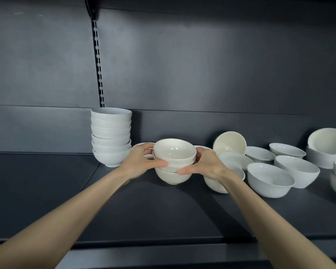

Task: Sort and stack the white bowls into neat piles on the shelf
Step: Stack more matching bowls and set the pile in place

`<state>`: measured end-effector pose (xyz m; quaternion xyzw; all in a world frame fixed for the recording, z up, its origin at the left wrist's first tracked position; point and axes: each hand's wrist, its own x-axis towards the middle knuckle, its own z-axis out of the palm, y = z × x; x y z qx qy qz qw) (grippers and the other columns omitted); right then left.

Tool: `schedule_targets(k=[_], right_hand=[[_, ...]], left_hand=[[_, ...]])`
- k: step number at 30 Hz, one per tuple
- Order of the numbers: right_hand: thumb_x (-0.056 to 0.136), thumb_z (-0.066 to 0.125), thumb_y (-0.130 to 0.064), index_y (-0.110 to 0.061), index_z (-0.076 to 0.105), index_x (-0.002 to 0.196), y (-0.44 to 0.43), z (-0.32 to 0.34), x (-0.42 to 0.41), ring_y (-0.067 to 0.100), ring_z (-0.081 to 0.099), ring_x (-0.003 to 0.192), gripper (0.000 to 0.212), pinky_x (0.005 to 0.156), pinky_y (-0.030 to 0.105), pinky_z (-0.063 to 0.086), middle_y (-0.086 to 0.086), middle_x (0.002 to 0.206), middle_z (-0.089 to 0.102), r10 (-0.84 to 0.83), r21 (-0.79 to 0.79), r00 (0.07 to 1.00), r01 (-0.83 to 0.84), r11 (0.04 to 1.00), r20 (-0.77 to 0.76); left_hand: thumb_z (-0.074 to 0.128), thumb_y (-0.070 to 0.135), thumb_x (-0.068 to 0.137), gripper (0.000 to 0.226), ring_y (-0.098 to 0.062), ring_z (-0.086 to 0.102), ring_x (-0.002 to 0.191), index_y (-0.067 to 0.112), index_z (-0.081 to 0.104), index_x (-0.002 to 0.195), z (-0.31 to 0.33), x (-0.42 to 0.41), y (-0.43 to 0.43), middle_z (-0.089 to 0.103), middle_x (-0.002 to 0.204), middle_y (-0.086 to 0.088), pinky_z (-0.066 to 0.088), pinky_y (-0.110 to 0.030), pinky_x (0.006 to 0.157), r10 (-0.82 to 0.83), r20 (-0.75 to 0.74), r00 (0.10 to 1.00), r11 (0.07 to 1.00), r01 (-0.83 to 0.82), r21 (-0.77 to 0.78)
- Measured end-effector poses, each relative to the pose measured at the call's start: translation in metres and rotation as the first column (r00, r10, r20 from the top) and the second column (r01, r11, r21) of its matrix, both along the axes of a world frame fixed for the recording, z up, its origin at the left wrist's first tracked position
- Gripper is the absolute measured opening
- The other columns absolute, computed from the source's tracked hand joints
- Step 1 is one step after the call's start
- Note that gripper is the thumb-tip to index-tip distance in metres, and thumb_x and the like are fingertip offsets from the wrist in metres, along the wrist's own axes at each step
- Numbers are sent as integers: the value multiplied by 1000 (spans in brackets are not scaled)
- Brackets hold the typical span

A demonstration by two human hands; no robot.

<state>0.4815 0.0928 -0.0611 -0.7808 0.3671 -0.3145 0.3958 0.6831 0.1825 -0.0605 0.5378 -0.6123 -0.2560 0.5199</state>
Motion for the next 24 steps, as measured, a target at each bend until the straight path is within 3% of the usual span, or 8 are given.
schedule_targets(k=[3, 5, 9, 12, 17, 24], right_hand=[[52, 93, -14, -13, 65, 113, 1, 1, 2, 15, 66, 100, 68, 91, 33, 53, -5, 103, 72, 6, -12, 1000, -6, 1000, -4], [53, 93, -14, -13, 65, 113, 2, 2, 5, 13, 66, 97, 65, 88, 28, 53, -6, 102, 72, 3, -14, 1000, -3, 1000, -15], [42, 93, -31, -19, 65, 109, 4, 0, 6, 15, 67, 102, 73, 95, 38, 52, -6, 104, 73, 37, 29, 998, -36, 999, -41], [52, 92, -20, -20, 63, 109, 5, 1, 6, 15, 66, 102, 64, 97, 38, 51, -4, 104, 72, 41, 50, 997, -38, 998, -63], [45, 94, -24, -14, 59, 120, 5, 4, 4, 16, 65, 106, 84, 98, 37, 50, -1, 110, 71, 31, 109, 997, -24, 994, -66], [51, 92, -14, -12, 57, 124, 6, 5, 2, 18, 65, 106, 81, 97, 36, 51, 2, 112, 70, 23, 109, 998, -15, 994, -65]], left_hand=[[81, 4, 71, 38, 9, 63, 87, 26, 65, 98, 1, 3, 2, 68, 103, 5, 52, -12, 75, -7, -5, 1000, 1000, 7, -7], [81, 4, 71, 39, 9, 63, 86, 27, 65, 97, -1, 5, 3, 68, 103, 7, 52, -12, 75, -13, -8, 1000, 1000, 13, -5], [82, 9, 71, 38, 4, 65, 89, 28, 64, 99, -8, 10, 3, 69, 98, 10, 53, -15, 81, -16, -38, 999, 999, 18, 46], [82, 13, 71, 37, -7, 65, 101, 26, 65, 101, -10, 11, 1, 70, 101, 7, 52, -23, 90, -7, -19, 1000, 998, 8, 63], [82, 12, 71, 38, -1, 65, 94, 25, 63, 102, -9, 12, 1, 69, 101, 8, 53, -22, 89, -13, -23, 1000, 998, 15, 68], [82, 10, 72, 45, -1, 65, 94, 23, 60, 110, -11, 13, 1, 68, 104, 5, 53, -21, 88, -31, -26, 999, 997, 33, 72]])
